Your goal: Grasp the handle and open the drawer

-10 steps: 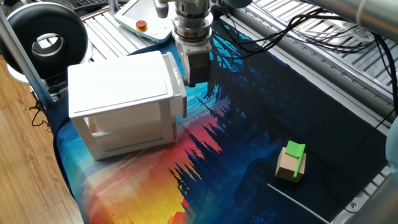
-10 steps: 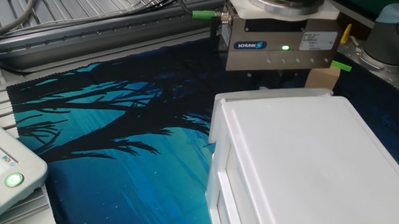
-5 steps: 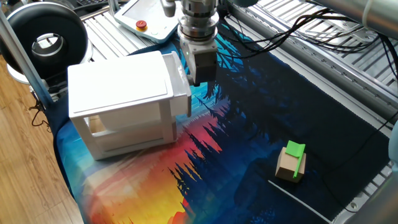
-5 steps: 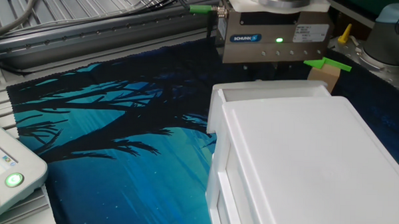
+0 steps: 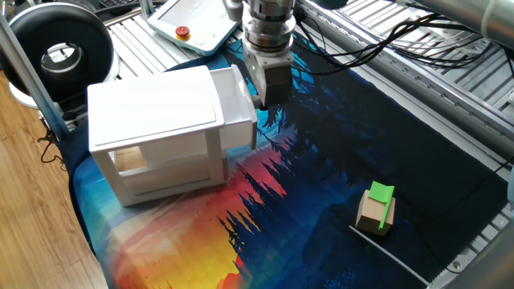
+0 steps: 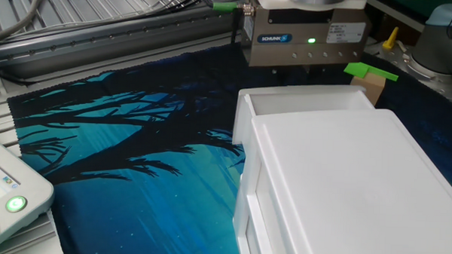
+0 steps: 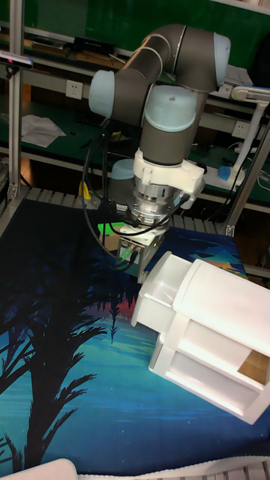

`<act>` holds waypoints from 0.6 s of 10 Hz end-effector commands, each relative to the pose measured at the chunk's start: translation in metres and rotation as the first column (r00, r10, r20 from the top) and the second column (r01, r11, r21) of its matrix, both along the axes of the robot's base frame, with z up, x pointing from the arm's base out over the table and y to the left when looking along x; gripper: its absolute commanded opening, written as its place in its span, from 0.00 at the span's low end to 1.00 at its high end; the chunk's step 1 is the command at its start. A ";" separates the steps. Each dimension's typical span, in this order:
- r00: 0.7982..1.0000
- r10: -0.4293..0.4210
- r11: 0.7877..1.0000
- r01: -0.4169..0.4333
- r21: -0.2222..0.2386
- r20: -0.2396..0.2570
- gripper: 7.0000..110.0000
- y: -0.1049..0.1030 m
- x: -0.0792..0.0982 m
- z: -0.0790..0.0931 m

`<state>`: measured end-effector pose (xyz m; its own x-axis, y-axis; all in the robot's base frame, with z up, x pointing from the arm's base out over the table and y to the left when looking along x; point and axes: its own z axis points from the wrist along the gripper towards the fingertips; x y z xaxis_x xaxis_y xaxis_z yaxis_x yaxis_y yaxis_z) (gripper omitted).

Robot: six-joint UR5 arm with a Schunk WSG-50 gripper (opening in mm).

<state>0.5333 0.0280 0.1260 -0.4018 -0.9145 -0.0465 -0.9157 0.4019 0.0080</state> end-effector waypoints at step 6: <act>1.000 0.019 0.999 -0.020 0.040 0.008 0.00 -0.023 -0.009 0.004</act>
<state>0.5270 0.0123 0.1275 -0.3879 -0.9195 -0.0632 -0.9216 0.3880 0.0117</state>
